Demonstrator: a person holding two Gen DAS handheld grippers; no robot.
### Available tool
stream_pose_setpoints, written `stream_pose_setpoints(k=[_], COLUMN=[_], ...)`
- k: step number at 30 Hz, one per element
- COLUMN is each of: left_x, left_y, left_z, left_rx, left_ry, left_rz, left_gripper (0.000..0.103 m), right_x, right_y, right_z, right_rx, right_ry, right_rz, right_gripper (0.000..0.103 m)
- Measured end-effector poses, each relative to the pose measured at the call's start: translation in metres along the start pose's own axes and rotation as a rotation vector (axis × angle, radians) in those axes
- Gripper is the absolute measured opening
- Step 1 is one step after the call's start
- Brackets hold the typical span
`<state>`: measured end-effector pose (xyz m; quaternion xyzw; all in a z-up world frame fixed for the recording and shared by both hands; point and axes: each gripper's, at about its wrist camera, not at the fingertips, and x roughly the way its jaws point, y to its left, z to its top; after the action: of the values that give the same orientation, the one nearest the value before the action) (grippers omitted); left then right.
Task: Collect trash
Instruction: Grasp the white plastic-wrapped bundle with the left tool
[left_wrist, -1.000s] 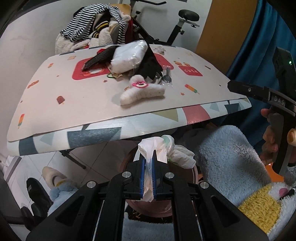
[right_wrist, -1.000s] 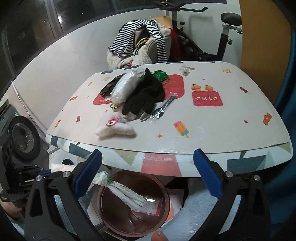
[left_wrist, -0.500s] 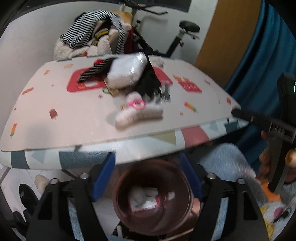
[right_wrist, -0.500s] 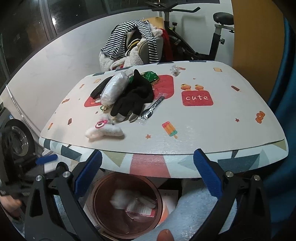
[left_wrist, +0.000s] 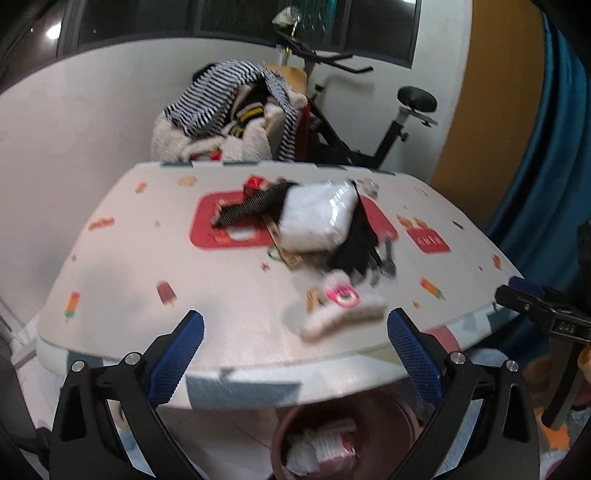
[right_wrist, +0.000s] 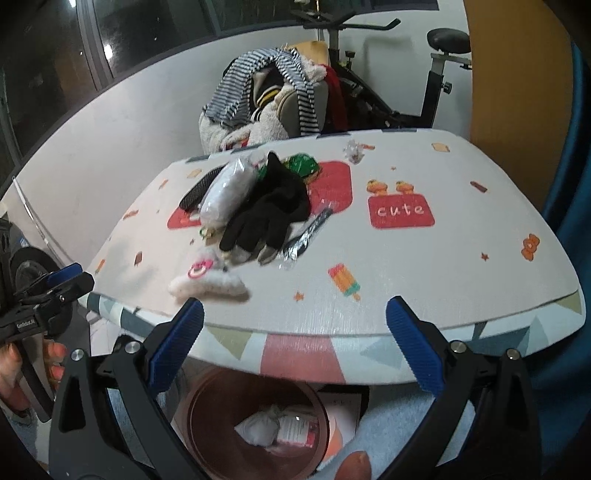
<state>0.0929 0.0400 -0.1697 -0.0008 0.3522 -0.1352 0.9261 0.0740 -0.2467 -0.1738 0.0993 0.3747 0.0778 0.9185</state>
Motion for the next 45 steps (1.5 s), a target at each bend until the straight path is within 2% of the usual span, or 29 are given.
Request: stream_pose_setpoints(k=[4, 8, 12, 17, 21, 23, 28, 29, 32, 34, 37, 45], left_x=[0.010, 0.031, 0.061, 0.107, 0.142, 0.157, 0.192, 0.198, 0.196, 0.190, 0.175, 0.114], left_y=[-0.007, -0.019, -0.027, -0.036, -0.044, -0.050, -0.055, -0.056, -0.052, -0.043, -0.023, 0.015], left_z=[0.016, 0.033, 0.049, 0.066, 0.077, 0.082, 0.091, 0.091, 0.094, 0.098, 0.102, 0.109], left_rx=[0.034, 0.060, 0.055, 0.074, 0.110, 0.136, 0.151, 0.153, 0.150, 0.105, 0.013, -0.132], left_ry=[-0.025, -0.015, 0.031, 0.105, 0.128, 0.132, 0.175, 0.191, 0.168, 0.164, 0.151, 0.031], left_rz=[0.006, -0.009, -0.051, -0.039, 0.000, 0.040, 0.066, 0.053, 0.024, -0.014, -0.078, -0.114], left_gripper=[0.097, 0.097, 0.097, 0.097, 0.097, 0.088, 0.080, 0.064, 0.038, 0.033, 0.030, 0.030], right_x=[0.009, 0.025, 0.036, 0.052, 0.063, 0.068, 0.078, 0.079, 0.081, 0.080, 0.084, 0.119], right_y=[-0.004, -0.001, -0.009, -0.029, -0.044, -0.049, -0.057, -0.058, -0.057, -0.054, -0.046, -0.010], right_z=[0.010, 0.022, 0.033, 0.043, 0.046, 0.046, 0.048, 0.049, 0.052, 0.054, 0.058, 0.072], right_rx=[0.030, -0.025, -0.002, 0.046, 0.075, 0.081, 0.095, 0.095, 0.084, 0.065, 0.040, 0.017], right_ry=[-0.004, 0.023, 0.028, 0.047, 0.047, 0.047, 0.047, 0.045, 0.032, 0.014, 0.000, 0.017], right_rz=[0.032, -0.032, -0.047, -0.093, -0.075, -0.070, -0.029, -0.026, -0.005, 0.015, 0.040, 0.134], right_gripper=[0.097, 0.097, 0.097, 0.097, 0.097, 0.097, 0.097, 0.097, 0.097, 0.097, 0.096, 0.079])
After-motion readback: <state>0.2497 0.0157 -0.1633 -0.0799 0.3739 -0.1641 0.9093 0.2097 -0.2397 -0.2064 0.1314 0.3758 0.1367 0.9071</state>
